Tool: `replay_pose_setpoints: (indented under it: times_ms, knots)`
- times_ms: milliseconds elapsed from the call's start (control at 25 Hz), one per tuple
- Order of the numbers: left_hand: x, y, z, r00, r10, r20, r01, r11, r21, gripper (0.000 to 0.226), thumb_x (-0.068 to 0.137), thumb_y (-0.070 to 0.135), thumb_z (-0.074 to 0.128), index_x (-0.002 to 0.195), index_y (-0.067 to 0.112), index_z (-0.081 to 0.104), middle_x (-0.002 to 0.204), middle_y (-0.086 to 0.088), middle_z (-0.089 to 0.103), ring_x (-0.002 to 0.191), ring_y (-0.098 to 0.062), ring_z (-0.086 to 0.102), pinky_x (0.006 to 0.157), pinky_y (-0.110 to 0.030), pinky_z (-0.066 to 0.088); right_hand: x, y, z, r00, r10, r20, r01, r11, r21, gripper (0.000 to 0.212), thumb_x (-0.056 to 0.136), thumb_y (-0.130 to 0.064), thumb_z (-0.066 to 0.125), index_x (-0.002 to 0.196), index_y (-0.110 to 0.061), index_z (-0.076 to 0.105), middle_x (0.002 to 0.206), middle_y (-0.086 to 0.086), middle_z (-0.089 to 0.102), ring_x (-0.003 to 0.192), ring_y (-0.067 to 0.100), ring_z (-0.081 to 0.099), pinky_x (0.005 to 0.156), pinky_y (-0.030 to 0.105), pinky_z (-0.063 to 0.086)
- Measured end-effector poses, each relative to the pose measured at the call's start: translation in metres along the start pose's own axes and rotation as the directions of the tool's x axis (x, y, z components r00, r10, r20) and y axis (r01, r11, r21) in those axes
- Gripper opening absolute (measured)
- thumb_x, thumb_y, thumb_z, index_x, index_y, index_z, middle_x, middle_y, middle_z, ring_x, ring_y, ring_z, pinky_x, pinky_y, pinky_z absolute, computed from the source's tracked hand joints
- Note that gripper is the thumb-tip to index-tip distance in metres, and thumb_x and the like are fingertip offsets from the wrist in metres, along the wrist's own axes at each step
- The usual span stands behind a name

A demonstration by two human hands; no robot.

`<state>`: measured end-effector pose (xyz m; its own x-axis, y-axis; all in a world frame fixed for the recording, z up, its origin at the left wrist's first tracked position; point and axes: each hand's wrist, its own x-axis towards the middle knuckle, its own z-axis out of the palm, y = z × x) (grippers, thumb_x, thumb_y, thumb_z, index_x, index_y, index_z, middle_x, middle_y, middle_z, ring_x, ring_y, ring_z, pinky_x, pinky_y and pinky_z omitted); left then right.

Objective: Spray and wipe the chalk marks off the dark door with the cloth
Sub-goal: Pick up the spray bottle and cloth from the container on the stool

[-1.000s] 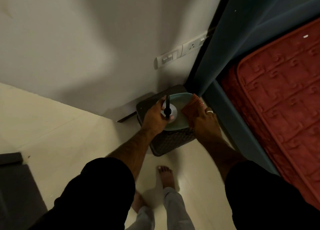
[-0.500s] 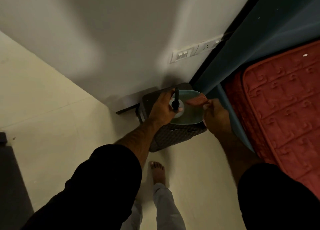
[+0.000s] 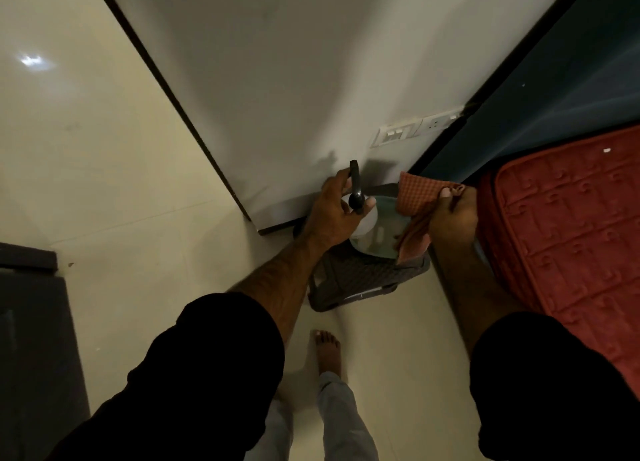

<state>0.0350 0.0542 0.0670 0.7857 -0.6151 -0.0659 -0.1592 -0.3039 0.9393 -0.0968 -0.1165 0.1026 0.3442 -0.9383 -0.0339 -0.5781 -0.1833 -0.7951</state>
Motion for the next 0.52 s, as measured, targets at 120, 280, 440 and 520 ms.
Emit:
replay_pose_setpoints:
  times_ms: [120,280,440,520]
  knots:
    - [-0.018,0.009,-0.043,0.998,0.046,-0.052,-0.043,0.998,0.053,0.050,0.094,0.047,0.077,0.129,0.017,0.058,0.115,-0.001,0.059,0.102,-0.016,0.062,0.077,-0.019,0.049,-0.021,-0.035,0.019,0.942,0.259,0.213,-0.303,0.930,0.206,0.053,0.096,-0.025,0.076,0.140,-0.006,0.052,0.132,0.015,0.066,0.115,0.027,0.065,0.099,0.042,0.057]
    - [-0.049,0.013,-0.107,0.976,-0.003,-0.219,0.014,0.999,0.050,0.042,0.100,0.050,0.066,0.124,0.017,0.057,0.101,0.005,0.064,0.092,-0.016,0.068,0.079,-0.028,0.055,-0.041,-0.073,0.044,0.779,0.304,0.548,-0.518,0.805,0.289,0.069,0.074,0.007,0.081,0.139,0.002,0.058,0.127,0.019,0.071,0.117,0.042,0.069,0.096,0.049,0.061]
    - [-0.083,0.019,-0.180,0.918,-0.139,-0.371,0.122,0.990,-0.068,0.039,0.103,0.050,0.060,0.123,0.017,0.054,0.090,0.001,0.068,0.076,-0.020,0.076,0.073,-0.037,0.063,-0.083,-0.144,0.066,0.699,0.303,0.648,-0.584,0.764,0.273,0.043,0.090,0.026,0.051,0.127,0.008,0.063,0.118,0.019,0.067,0.119,0.041,0.061,0.094,0.042,0.055]
    - [-0.108,0.028,-0.220,0.888,-0.163,-0.430,0.136,0.986,-0.093,0.032,0.105,0.047,0.058,0.117,0.019,0.051,0.083,0.001,0.066,0.063,-0.021,0.076,0.061,-0.030,0.057,-0.104,-0.176,0.080,0.622,0.296,0.725,-0.620,0.752,0.225,0.035,0.097,0.019,0.046,0.114,-0.003,0.067,0.115,0.016,0.069,0.118,0.039,0.060,0.088,0.046,0.056]
